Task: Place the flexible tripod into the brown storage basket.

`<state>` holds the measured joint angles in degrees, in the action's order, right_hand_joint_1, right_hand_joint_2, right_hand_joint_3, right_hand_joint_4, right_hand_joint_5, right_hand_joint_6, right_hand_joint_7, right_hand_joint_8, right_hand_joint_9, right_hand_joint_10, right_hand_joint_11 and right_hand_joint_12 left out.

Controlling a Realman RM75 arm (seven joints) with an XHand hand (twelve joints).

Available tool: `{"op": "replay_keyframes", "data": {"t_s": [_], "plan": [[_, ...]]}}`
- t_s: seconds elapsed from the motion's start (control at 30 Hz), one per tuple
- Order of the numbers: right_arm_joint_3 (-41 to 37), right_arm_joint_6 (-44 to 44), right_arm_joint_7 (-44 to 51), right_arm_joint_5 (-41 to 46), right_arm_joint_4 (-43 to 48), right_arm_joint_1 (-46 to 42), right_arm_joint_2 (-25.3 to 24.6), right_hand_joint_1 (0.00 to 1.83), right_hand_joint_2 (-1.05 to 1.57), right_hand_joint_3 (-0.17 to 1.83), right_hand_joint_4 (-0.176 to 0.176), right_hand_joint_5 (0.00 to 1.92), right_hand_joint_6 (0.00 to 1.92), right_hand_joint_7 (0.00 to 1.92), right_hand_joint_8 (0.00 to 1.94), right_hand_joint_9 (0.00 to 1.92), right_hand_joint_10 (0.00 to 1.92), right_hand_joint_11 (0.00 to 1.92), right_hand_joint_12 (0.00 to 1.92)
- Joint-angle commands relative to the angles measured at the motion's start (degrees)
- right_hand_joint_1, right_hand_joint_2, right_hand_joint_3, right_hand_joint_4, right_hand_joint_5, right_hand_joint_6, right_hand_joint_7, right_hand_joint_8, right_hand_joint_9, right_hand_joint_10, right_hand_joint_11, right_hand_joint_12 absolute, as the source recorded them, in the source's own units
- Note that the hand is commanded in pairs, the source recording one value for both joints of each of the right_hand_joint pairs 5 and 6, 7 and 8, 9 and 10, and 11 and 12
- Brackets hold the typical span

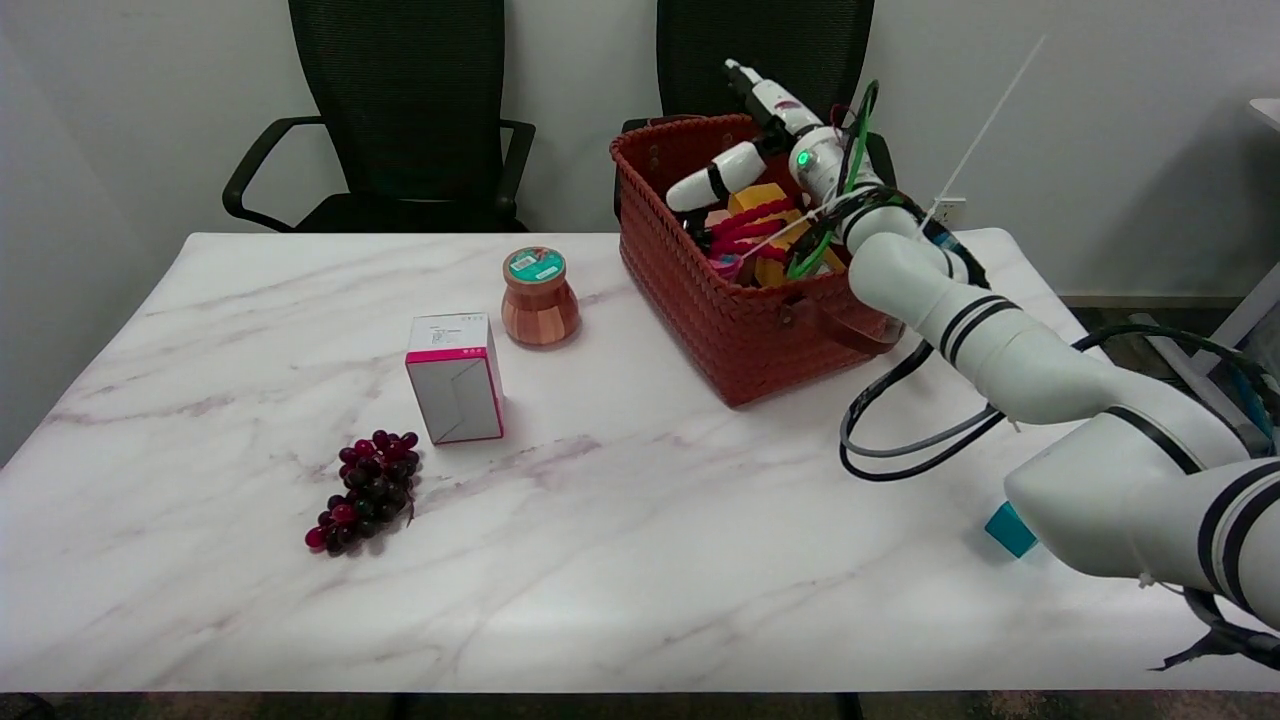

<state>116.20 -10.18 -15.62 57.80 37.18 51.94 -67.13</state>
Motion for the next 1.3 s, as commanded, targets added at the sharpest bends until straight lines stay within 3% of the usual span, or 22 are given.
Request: {"op": "replay_keyframes", "data": {"t_s": [0.03,0.17,0.3,0.47,0.9,1.3], "plan": [[-8.6,2.8,6.2,3.1,13.8,-1.7,3.1,0.92,-0.14,-0.10,0.000,0.00,0.00,0.05,0.05,0.09,0.09,0.00,0.00],[-10.9,-2.3,6.6,8.1,19.4,-5.2,5.0,0.93,-0.08,-0.13,0.000,0.00,0.00,0.00,0.00,0.09,0.09,0.00,0.00],[-13.2,-7.5,6.6,12.6,27.9,-12.2,8.3,1.04,0.04,0.29,0.000,0.06,0.06,0.04,0.04,0.17,0.17,0.00,0.00],[-18.3,-13.3,8.6,14.3,37.8,-23.1,10.7,1.07,0.16,0.56,0.000,0.08,0.08,0.10,0.10,0.22,0.22,0.06,0.06],[-30.1,-26.6,17.4,15.3,50.9,-50.2,10.1,1.11,0.19,0.76,0.000,0.08,0.08,0.15,0.15,0.26,0.26,0.14,0.14],[-26.9,-41.7,17.2,9.9,57.6,-63.3,6.5,1.13,0.17,0.83,0.000,0.07,0.07,0.18,0.18,0.27,0.27,0.15,0.15]]}}
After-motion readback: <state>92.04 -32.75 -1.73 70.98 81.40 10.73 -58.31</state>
